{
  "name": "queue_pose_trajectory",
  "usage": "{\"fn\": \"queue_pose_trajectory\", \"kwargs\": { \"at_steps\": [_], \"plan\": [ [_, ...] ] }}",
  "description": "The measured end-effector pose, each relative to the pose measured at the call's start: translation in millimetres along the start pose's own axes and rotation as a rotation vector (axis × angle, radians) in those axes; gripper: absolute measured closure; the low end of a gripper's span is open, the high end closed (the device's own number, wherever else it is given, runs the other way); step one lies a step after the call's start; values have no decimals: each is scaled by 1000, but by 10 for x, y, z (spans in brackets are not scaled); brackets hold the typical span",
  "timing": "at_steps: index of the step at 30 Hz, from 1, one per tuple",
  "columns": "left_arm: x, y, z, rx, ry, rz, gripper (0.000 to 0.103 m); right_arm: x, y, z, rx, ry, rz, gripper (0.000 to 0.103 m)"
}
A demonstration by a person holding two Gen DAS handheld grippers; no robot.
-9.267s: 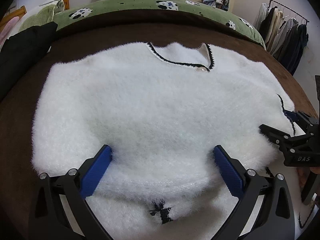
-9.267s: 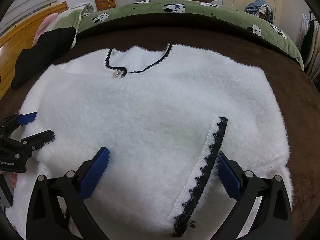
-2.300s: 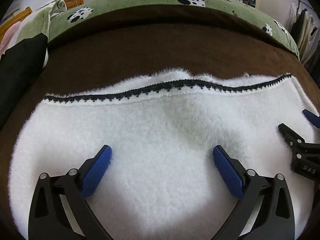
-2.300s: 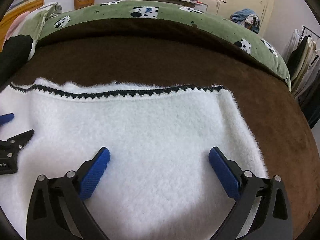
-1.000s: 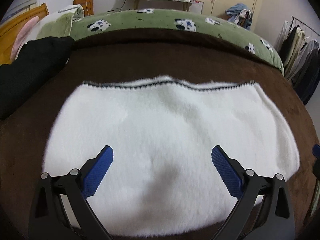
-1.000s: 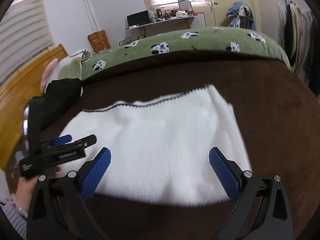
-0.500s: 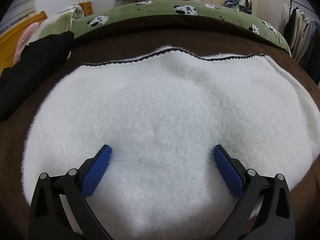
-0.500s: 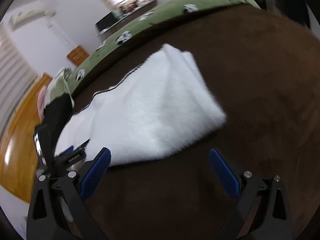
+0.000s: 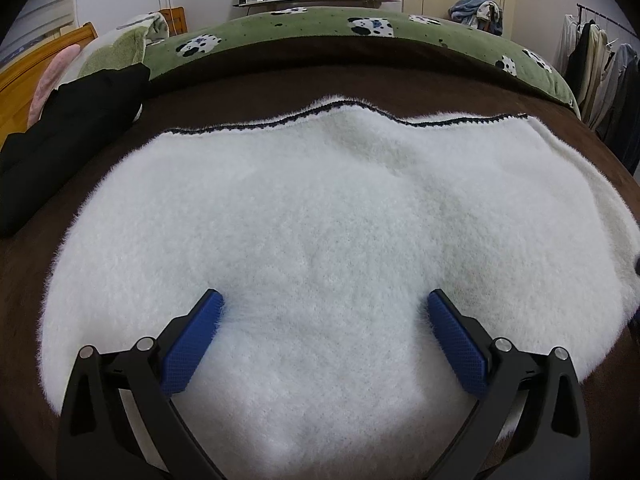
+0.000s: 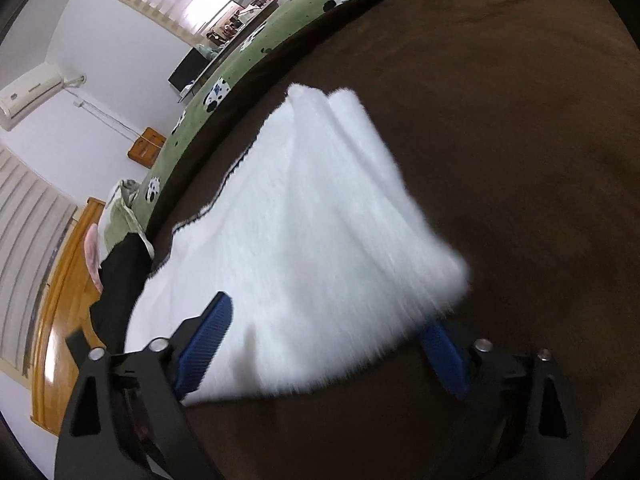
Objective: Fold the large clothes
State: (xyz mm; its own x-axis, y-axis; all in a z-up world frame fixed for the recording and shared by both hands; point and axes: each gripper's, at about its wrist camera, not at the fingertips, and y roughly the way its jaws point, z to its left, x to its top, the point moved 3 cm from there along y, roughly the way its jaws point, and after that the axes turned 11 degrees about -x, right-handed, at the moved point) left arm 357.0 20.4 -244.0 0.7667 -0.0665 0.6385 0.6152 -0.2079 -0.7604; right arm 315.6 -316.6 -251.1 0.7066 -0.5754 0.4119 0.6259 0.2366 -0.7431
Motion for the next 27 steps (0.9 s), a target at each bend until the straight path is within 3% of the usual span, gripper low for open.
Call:
{"fn": "queue_pose_trajectory", "kwargs": {
  "at_steps": [2, 4, 5, 9, 17, 27],
  "plan": [
    [0, 1, -3, 0, 0, 5, 5, 71, 88, 20, -22, 11, 8, 25],
    [3, 3, -7, 2, 0, 11, 5, 111, 124, -4, -69, 33, 14, 41],
    [7, 4, -7, 2, 0, 15, 5, 117, 140, -34, -75, 50, 19, 56],
    [11, 9, -15, 4, 1, 25, 5, 122, 133, 5, -73, -2, 24, 76],
    [23, 19, -15, 7, 6, 40, 5, 233, -247, 387, -26, -105, -49, 82],
    [15, 9, -11, 7, 21, 42, 5, 236, -792, 1631, 103, -354, -133, 84]
  ]
}}
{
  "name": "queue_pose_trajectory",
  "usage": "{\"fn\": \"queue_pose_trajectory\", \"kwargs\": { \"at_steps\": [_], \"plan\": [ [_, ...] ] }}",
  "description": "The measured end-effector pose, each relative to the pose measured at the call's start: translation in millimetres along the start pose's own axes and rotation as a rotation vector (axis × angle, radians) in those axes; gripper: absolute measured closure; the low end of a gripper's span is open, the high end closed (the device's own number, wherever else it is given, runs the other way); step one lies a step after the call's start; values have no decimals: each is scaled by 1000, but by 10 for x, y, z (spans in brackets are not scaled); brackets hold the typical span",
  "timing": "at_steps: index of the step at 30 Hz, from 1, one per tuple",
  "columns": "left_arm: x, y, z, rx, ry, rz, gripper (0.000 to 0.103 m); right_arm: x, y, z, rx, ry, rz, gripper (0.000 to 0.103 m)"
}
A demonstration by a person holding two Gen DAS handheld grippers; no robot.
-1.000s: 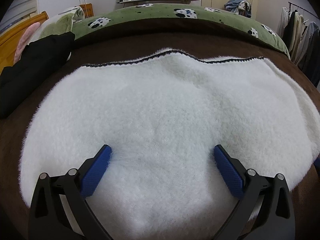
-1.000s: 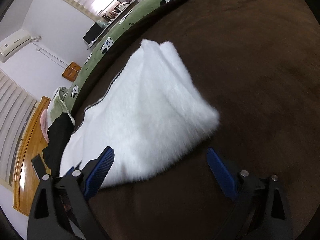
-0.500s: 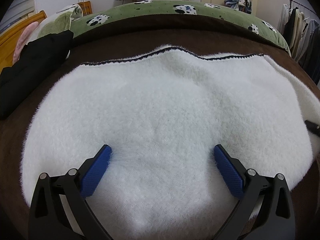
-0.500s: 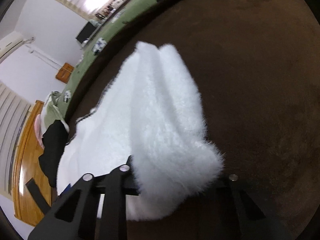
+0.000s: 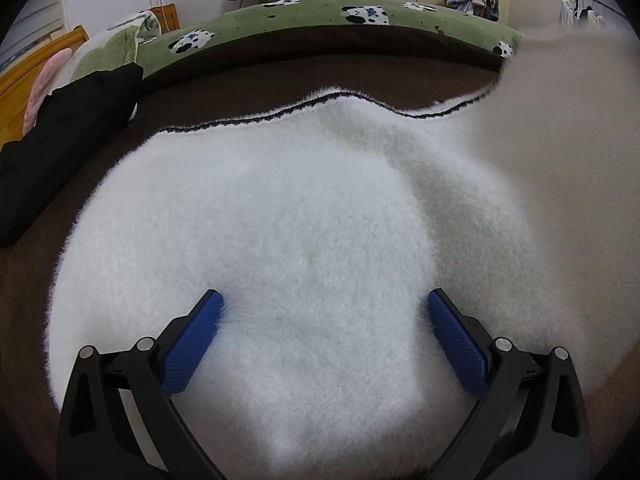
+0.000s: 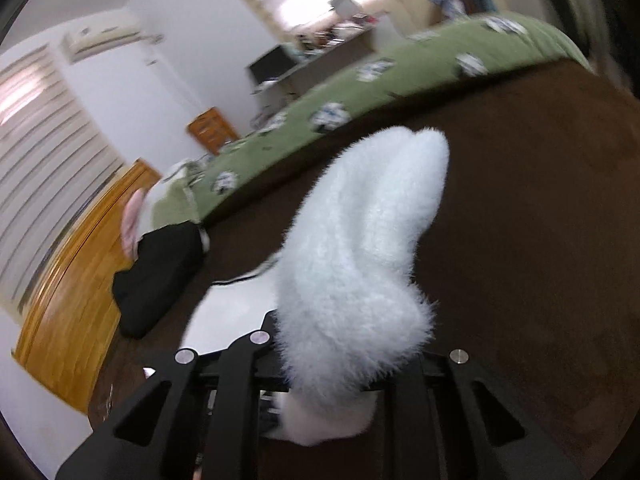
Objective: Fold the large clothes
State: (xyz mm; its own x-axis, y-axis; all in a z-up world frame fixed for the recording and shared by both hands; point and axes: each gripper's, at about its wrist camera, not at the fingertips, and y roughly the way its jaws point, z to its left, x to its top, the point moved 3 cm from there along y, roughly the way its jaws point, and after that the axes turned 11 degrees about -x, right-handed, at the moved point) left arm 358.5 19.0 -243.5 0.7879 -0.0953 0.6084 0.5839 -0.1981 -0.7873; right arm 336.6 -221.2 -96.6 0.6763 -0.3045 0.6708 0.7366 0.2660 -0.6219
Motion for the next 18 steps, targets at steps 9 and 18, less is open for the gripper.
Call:
{"fn": "queue_pose_trajectory", "kwargs": {
  "at_steps": [9, 18],
  "plan": [
    [-30, -24, -7, -4, 32, -32, 5, -9, 190, 801, -15, -146, 23, 84],
    [-26, -164, 29, -5, 78, -78, 7, 77, 224, 929, -52, -147, 37, 85]
  ]
}}
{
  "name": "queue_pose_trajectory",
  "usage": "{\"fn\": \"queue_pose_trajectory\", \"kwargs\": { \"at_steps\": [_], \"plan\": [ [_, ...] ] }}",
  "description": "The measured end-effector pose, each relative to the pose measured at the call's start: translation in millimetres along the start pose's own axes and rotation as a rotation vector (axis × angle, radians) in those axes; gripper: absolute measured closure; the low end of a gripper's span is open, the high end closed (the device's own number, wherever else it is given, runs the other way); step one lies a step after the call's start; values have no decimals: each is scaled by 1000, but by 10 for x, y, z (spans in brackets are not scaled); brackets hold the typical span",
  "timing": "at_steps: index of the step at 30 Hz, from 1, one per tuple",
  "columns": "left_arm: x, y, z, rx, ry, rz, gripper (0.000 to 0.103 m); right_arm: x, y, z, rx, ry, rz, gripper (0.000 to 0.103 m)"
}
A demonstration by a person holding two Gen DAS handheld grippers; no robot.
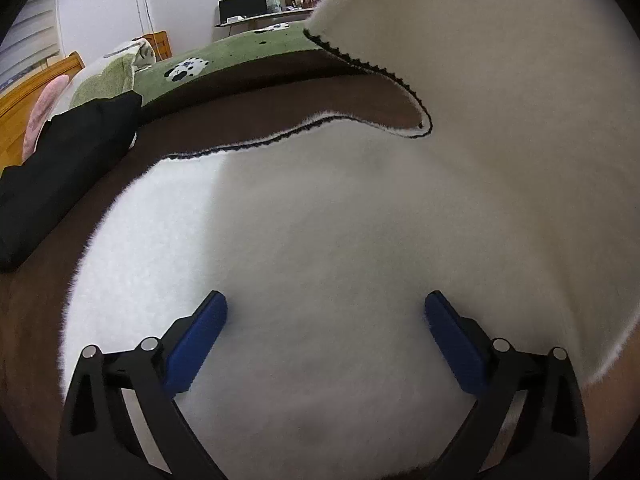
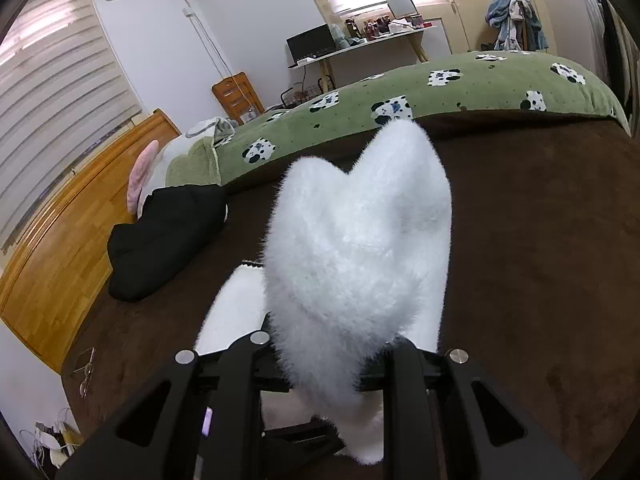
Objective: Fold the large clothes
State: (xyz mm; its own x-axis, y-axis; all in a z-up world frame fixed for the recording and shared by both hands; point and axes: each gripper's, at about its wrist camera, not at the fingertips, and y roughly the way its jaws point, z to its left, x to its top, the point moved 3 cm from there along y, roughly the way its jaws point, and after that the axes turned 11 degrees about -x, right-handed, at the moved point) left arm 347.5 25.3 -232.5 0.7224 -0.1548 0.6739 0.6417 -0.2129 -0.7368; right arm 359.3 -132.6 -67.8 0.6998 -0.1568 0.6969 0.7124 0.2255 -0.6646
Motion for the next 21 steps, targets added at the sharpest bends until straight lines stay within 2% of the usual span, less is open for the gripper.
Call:
{"fn": "queue_pose_trajectory", "kwargs": {
  "at_steps": [2, 5, 12, 14, 16, 21],
  "plan": [
    [10, -142, 77, 14, -1, -32, 8, 31, 5, 79, 1, -1, 3, 85],
    [-21, -468, 310, 20, -58, -85, 8, 84, 33, 287, 9, -27, 3, 85],
    [-306, -1040, 908, 44, -164, -111, 8, 22, 275, 1123, 68, -121, 44, 84],
    [-434, -1241, 1059, 85, -158, -145, 8, -71, 402, 1377, 87, -144, 70, 84],
    [-553, -1362, 1186, 109, -160, -140, 8, -195, 559, 1608, 87, -179, 104, 84],
    [-864, -1605, 1509, 126, -215, -112, 8, -715, 939, 1993, 25, -310, 199, 84]
  ]
}}
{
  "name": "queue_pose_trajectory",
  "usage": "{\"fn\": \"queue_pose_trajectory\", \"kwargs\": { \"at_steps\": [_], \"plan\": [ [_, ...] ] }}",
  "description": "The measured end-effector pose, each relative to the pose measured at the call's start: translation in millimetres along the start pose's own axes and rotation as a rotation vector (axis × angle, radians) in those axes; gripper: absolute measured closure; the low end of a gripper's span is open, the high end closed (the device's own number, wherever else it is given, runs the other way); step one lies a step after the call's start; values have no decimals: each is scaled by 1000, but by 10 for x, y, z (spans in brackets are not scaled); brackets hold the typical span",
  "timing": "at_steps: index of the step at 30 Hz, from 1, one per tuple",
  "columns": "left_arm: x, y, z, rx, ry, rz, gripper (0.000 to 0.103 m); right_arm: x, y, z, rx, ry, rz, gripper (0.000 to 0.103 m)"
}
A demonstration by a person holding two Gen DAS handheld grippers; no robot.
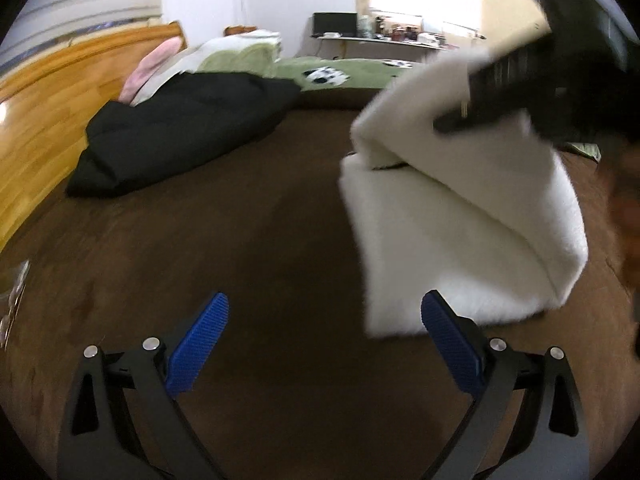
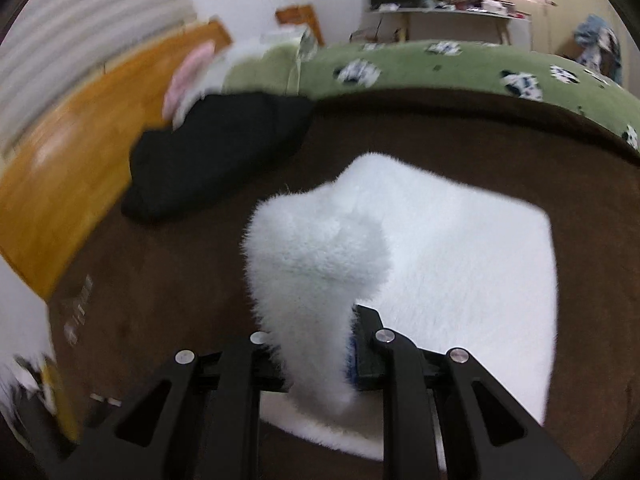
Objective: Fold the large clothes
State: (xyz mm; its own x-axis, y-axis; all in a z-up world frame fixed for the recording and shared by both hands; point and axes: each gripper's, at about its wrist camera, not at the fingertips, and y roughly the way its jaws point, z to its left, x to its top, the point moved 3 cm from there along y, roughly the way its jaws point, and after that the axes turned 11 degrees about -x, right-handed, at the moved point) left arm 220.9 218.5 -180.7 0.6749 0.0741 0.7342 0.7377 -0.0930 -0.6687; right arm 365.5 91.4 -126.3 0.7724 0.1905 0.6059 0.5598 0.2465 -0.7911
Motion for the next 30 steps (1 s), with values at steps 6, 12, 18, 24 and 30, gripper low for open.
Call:
{"fn": "queue_pose_trajectory", "kwargs": {
  "at_steps": [6, 12, 18, 24, 30],
  "plan": [
    [-159, -228, 398, 3, -153, -35, 8, -433, 359, 128, -43, -69, 91, 84],
    [-226, -222, 530, 7, -202, -40, 8, -471, 489, 188, -67, -90, 104, 84],
    [-248, -214, 466, -8, -174, -21, 8, -471, 464, 155, -25, -59, 109, 77],
    [-191, -366, 466, -10, -159, -50, 8, -404, 86, 255, 168, -76, 81, 20],
    [-86, -623, 329, -41, -130, -83, 7, -110, -469, -9, 92, -107, -56, 14]
  ]
}}
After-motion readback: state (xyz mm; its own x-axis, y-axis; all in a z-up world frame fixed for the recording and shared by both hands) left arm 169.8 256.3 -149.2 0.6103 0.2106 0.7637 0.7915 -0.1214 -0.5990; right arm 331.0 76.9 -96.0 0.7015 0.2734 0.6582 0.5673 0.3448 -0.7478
